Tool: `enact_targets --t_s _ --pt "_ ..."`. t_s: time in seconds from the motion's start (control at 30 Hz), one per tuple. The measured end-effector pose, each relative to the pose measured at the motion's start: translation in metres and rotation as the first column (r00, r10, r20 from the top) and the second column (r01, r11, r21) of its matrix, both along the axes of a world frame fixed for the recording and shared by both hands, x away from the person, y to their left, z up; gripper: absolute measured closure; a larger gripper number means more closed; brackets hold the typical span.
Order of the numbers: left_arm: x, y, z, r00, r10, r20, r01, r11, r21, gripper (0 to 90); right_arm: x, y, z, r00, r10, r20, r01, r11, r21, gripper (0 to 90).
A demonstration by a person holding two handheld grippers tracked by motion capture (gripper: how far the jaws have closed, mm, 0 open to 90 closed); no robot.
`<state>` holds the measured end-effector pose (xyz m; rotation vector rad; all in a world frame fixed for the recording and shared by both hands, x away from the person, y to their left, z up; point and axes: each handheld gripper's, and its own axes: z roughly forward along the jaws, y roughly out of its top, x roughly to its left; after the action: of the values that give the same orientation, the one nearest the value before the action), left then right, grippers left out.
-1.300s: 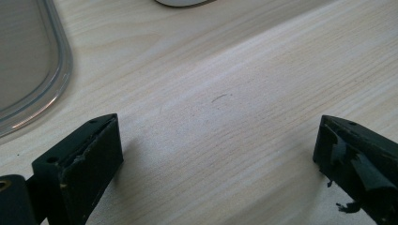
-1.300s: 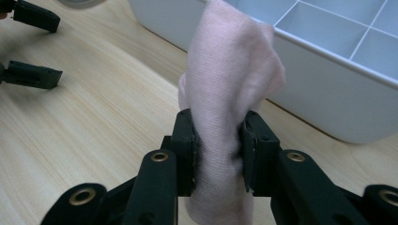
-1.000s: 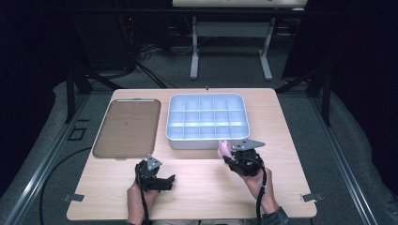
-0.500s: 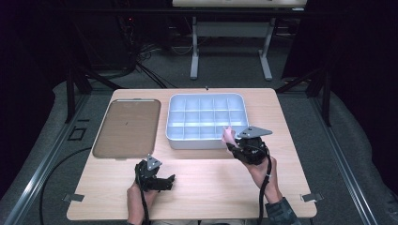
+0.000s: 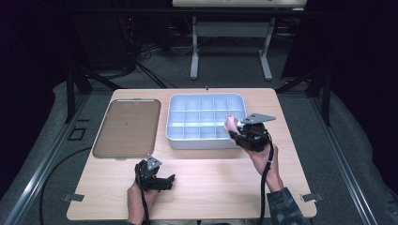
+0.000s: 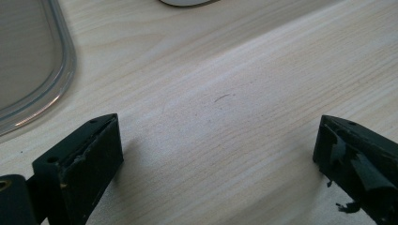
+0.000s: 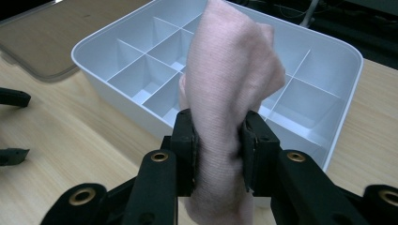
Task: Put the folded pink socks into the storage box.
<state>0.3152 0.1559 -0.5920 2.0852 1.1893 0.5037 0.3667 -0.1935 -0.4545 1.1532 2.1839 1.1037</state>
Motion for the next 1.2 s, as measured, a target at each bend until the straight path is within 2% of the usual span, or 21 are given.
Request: enact_targets --t_s 0.87,1.2 --pt "0.0 0.0 0.0 1.0 -0.003 -0.001 0.003 1.0 0.003 1.5 0.034 -0.013 -0.001 0.9986 -0.044 -0.029 0.044 0.999 -0.018 69.6" --pt "0.0 0.0 0.0 1.0 -0.003 -0.001 0.003 1.0 0.002 1.5 0.054 -0.019 -0.012 0.9951 -0.071 -0.069 0.069 0.997 -0.027 69.5"
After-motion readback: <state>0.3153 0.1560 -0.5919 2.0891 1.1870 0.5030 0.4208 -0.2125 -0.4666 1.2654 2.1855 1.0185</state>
